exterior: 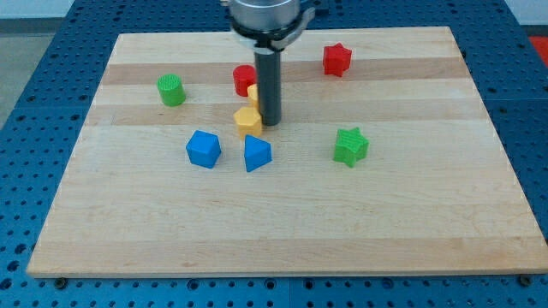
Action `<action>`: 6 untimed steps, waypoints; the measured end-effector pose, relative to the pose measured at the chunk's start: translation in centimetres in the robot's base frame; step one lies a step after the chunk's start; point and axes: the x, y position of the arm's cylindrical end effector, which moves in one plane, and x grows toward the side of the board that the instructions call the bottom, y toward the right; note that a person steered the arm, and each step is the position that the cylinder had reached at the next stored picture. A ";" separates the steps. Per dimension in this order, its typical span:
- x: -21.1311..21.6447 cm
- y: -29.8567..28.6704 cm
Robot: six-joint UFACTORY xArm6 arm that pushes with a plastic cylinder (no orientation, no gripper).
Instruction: Push the yellow hexagon into the blue cube
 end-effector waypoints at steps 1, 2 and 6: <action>-0.6 -1.0; -1.7 -2.3; -0.1 -4.6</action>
